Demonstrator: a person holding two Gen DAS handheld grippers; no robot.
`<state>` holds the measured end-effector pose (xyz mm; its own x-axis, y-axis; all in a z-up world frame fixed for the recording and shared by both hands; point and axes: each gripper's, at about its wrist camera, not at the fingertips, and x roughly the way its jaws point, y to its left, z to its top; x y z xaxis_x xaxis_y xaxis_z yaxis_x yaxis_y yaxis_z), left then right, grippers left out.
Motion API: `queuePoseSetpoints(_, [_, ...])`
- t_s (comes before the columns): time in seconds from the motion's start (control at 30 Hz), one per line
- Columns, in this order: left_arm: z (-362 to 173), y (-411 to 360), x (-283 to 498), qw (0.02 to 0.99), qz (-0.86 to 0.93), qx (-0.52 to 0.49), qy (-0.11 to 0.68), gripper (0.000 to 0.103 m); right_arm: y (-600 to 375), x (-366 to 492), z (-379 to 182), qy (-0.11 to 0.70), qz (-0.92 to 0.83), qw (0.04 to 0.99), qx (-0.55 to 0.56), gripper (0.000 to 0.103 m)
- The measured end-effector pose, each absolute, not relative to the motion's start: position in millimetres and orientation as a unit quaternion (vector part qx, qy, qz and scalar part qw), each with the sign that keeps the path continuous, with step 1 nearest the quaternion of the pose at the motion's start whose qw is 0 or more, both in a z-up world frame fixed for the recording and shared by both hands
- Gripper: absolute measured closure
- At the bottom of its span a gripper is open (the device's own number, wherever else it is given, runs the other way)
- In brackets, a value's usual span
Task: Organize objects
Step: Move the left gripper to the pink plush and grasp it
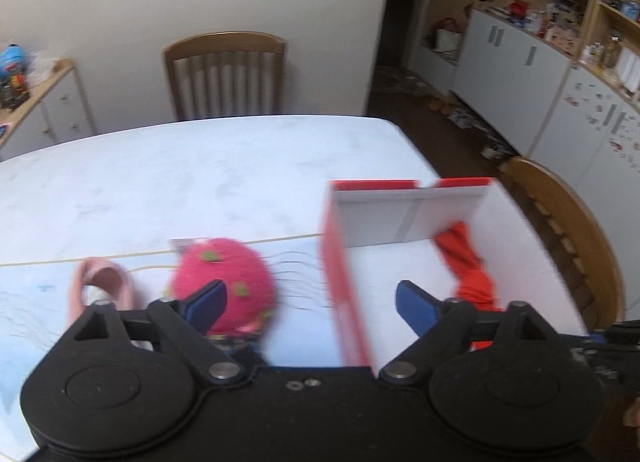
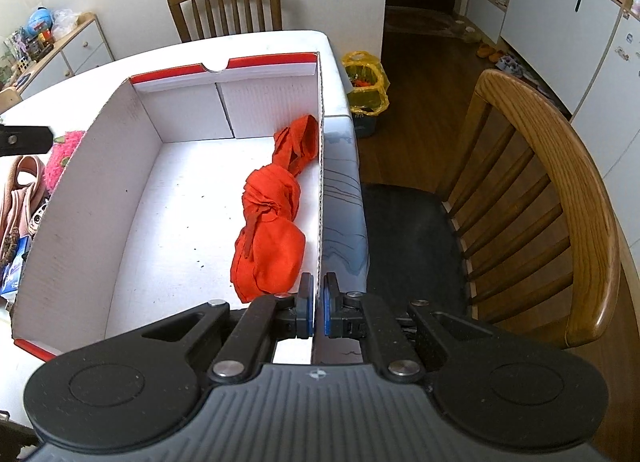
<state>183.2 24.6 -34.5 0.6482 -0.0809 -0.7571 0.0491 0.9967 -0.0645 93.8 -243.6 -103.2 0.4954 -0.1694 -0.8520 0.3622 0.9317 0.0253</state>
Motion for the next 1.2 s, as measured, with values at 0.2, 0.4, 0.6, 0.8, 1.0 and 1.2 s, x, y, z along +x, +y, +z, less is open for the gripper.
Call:
queuePoseSetpoints(0.2, [-47.3, 57.0, 197.5, 0.911, -0.021, -0.009, 0.413, 0.001, -243.1, 96.8, -102.6, 0.48, -0.159, 0.856, 0.106, 0.099])
queuePoseSetpoints(0.4, [-77.8, 73.0, 220.3, 0.901, -0.013, -0.002, 0.434, 0.001, -244.5, 95.8, -101.9, 0.482, -0.169, 0.853, 0.11, 0.099])
queuePoseSetpoints(0.6, [-104.1, 73.8, 238.9, 0.89, -0.009, -0.003, 0.456, 0.001, -243.8, 96.0, -101.2, 0.484, -0.176, 0.85, 0.113, 0.099])
queuePoseSetpoints(0.8, [-126.2, 71.9, 256.0, 0.88, 0.003, 0.008, 0.475, 0.001, -243.3, 97.5, -101.4, 0.488, -0.181, 0.846, 0.115, 0.099])
queuePoseSetpoints(1.0, [-144.9, 75.3, 266.7, 0.871, 0.016, 0.005, 0.491, 0.001, -242.5, 100.3, -103.1, 0.491, -0.186, 0.843, 0.116, 0.099])
queuePoseSetpoints(1.2, [-148.3, 70.8, 267.1, 0.87, 0.01, 0.01, 0.493, 0.01, -242.7, 100.3, -104.3, 0.493, -0.186, 0.842, 0.115, 0.098])
